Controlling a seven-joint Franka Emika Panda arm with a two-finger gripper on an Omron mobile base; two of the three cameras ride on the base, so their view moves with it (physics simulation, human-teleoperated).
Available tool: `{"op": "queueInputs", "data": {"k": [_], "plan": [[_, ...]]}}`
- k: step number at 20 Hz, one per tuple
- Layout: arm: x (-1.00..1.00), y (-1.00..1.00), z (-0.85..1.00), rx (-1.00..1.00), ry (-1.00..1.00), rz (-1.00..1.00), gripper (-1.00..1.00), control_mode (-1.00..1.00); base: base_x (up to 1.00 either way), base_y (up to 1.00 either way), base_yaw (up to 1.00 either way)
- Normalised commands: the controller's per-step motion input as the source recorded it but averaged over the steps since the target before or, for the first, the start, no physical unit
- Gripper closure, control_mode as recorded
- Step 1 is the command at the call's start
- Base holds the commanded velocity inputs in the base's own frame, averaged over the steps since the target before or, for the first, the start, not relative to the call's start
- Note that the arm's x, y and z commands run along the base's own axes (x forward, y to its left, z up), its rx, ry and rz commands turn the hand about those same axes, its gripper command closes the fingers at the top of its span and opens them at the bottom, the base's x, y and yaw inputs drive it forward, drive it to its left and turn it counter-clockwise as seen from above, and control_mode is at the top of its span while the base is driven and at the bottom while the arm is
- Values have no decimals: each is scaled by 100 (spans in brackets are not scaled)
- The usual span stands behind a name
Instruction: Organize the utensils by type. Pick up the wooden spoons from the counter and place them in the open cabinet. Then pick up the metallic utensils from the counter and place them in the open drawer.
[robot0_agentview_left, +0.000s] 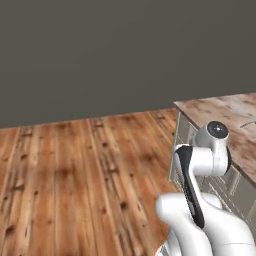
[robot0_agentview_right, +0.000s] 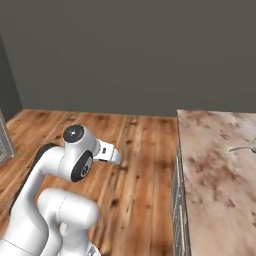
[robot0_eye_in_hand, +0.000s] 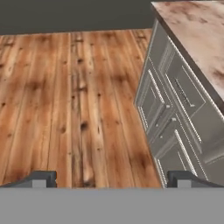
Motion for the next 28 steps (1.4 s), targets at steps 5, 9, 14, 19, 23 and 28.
{"op": "queueInputs", "data": {"k": [5, 9, 14, 19, 23, 28], "plan": [[0, 0, 0, 0, 0, 0, -100, 100, 75, 38, -64], [0, 0, 0, 0, 0, 0, -100, 100, 54, 40, -85], [0, 0, 0, 0, 0, 0, -100, 100, 46, 38, -92], [0, 0, 0, 0, 0, 0, -100, 100, 46, 41, -90], [0, 0, 0, 0, 0, 0, -100, 100, 41, 69, -59], [0, 0, 0, 0, 0, 0, -100, 100, 28, 80, -48]]}}
